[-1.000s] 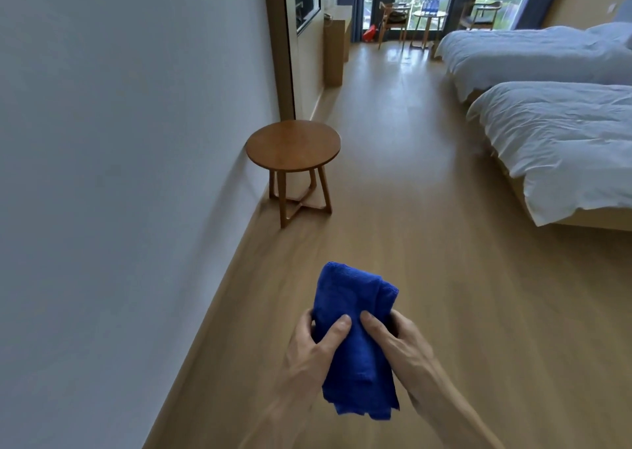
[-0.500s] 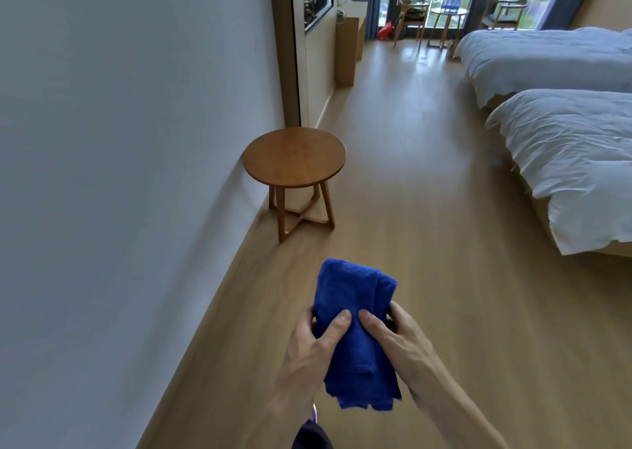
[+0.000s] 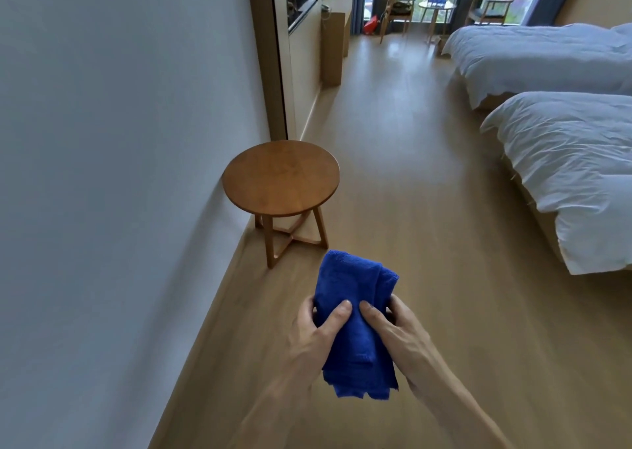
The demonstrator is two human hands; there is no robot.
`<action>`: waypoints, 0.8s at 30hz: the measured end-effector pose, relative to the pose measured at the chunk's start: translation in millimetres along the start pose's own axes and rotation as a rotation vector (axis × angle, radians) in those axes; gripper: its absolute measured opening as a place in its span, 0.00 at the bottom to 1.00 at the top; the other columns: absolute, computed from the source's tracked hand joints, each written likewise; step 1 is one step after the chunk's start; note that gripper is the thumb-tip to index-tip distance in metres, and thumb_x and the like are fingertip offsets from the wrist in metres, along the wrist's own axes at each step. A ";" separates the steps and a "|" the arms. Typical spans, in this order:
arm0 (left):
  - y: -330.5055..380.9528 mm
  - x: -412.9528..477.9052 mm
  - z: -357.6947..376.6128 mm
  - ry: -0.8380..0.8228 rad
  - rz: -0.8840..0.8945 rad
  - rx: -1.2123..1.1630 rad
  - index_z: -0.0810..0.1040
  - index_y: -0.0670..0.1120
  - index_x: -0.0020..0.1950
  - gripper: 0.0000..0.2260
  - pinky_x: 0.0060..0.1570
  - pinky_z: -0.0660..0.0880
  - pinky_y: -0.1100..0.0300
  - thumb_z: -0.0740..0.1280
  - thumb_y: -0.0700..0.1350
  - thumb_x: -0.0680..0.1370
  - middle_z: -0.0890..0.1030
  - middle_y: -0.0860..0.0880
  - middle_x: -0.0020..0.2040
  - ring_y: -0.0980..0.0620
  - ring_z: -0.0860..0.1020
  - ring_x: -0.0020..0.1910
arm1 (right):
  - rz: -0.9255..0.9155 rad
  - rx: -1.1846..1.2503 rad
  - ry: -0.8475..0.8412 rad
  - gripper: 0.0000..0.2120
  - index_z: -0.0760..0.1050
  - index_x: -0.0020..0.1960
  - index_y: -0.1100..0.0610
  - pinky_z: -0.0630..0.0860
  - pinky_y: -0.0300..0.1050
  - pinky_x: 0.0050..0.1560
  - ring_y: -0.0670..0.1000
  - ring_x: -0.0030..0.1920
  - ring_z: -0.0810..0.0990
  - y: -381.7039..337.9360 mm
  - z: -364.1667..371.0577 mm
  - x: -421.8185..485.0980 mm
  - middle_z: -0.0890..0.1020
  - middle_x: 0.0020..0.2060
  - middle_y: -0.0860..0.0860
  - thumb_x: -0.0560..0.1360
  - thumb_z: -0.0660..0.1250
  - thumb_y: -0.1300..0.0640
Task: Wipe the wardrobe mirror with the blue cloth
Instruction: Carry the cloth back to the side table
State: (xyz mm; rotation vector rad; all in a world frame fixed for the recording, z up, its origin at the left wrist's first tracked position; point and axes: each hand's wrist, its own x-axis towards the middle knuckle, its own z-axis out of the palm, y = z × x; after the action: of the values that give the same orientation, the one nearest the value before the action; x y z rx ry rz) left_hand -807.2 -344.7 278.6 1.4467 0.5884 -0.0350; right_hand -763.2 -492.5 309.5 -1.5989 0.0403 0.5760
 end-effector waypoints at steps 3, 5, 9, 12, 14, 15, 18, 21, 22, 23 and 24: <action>12.5 32.9 3.0 0.026 -0.014 0.023 0.78 0.53 0.58 0.33 0.56 0.83 0.49 0.72 0.69 0.59 0.85 0.51 0.53 0.52 0.85 0.51 | 0.002 -0.013 -0.014 0.10 0.78 0.58 0.51 0.83 0.47 0.50 0.50 0.49 0.86 -12.1 -3.0 37.9 0.86 0.50 0.50 0.79 0.68 0.50; 20.3 57.4 8.6 0.036 -0.026 0.018 0.77 0.53 0.58 0.33 0.56 0.82 0.49 0.72 0.69 0.58 0.85 0.51 0.54 0.52 0.85 0.52 | 0.006 -0.012 -0.027 0.10 0.78 0.58 0.52 0.82 0.43 0.46 0.50 0.48 0.86 -19.2 -8.2 63.6 0.86 0.50 0.51 0.79 0.68 0.50; 40.7 108.4 32.7 0.075 -0.047 0.019 0.77 0.53 0.59 0.33 0.57 0.82 0.49 0.73 0.68 0.59 0.85 0.50 0.55 0.51 0.85 0.53 | 0.008 -0.005 -0.054 0.10 0.77 0.58 0.53 0.83 0.46 0.48 0.52 0.49 0.86 -36.0 -30.4 120.4 0.86 0.50 0.52 0.79 0.68 0.50; 62.2 143.1 56.0 0.102 -0.039 0.005 0.76 0.53 0.62 0.35 0.58 0.82 0.48 0.74 0.69 0.60 0.85 0.50 0.56 0.51 0.85 0.54 | 0.010 0.002 -0.096 0.09 0.78 0.58 0.52 0.83 0.50 0.51 0.52 0.49 0.86 -58.1 -53.2 164.4 0.86 0.49 0.52 0.80 0.67 0.50; 78.1 164.6 71.4 0.116 -0.040 0.000 0.76 0.53 0.63 0.31 0.55 0.83 0.53 0.75 0.67 0.65 0.84 0.51 0.56 0.52 0.84 0.54 | 0.003 -0.002 -0.124 0.09 0.78 0.58 0.51 0.83 0.52 0.52 0.52 0.49 0.86 -73.3 -68.3 192.0 0.86 0.49 0.51 0.80 0.67 0.50; 86.2 174.5 79.2 0.122 -0.034 -0.003 0.76 0.53 0.62 0.25 0.52 0.83 0.58 0.76 0.63 0.70 0.84 0.51 0.56 0.53 0.84 0.53 | -0.004 -0.008 -0.139 0.09 0.78 0.58 0.51 0.83 0.52 0.53 0.52 0.49 0.86 -80.3 -75.8 204.7 0.86 0.49 0.51 0.80 0.67 0.50; 103.9 200.7 98.2 0.150 -0.030 -0.015 0.76 0.56 0.57 0.16 0.51 0.82 0.60 0.75 0.58 0.75 0.83 0.52 0.56 0.53 0.83 0.53 | -0.016 -0.030 -0.178 0.09 0.78 0.57 0.51 0.82 0.53 0.54 0.52 0.50 0.86 -97.8 -95.9 238.4 0.86 0.50 0.51 0.80 0.67 0.50; 114.5 225.4 111.6 0.175 -0.061 -0.037 0.76 0.56 0.59 0.18 0.59 0.81 0.52 0.75 0.59 0.74 0.84 0.52 0.56 0.52 0.83 0.55 | -0.007 -0.029 -0.202 0.09 0.78 0.58 0.52 0.83 0.49 0.51 0.51 0.50 0.86 -110.7 -108.9 266.9 0.86 0.50 0.51 0.80 0.67 0.50; 118.4 233.9 114.8 0.175 -0.065 -0.039 0.76 0.55 0.59 0.16 0.59 0.81 0.52 0.75 0.57 0.76 0.84 0.52 0.56 0.52 0.83 0.55 | -0.006 -0.027 -0.211 0.09 0.78 0.58 0.52 0.83 0.47 0.49 0.51 0.50 0.86 -114.2 -111.7 276.1 0.86 0.50 0.50 0.80 0.67 0.50; 121.9 242.8 117.8 0.180 -0.064 -0.041 0.76 0.54 0.59 0.15 0.59 0.81 0.52 0.74 0.56 0.76 0.84 0.52 0.56 0.52 0.83 0.55 | -0.006 -0.030 -0.214 0.09 0.78 0.58 0.52 0.83 0.45 0.47 0.51 0.49 0.86 -117.4 -114.1 285.3 0.86 0.50 0.50 0.80 0.67 0.50; 126.1 251.7 120.6 0.180 -0.065 -0.045 0.76 0.54 0.59 0.15 0.59 0.81 0.52 0.75 0.57 0.76 0.84 0.51 0.56 0.52 0.83 0.55 | -0.006 -0.037 -0.213 0.09 0.78 0.58 0.52 0.82 0.45 0.47 0.51 0.49 0.86 -120.7 -116.4 294.7 0.86 0.50 0.50 0.80 0.67 0.50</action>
State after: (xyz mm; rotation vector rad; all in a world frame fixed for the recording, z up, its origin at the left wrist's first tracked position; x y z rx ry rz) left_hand -501.6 -357.1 295.4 1.3959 0.7786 0.0578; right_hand -424.1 -495.0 308.0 -1.5654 -0.1349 0.7427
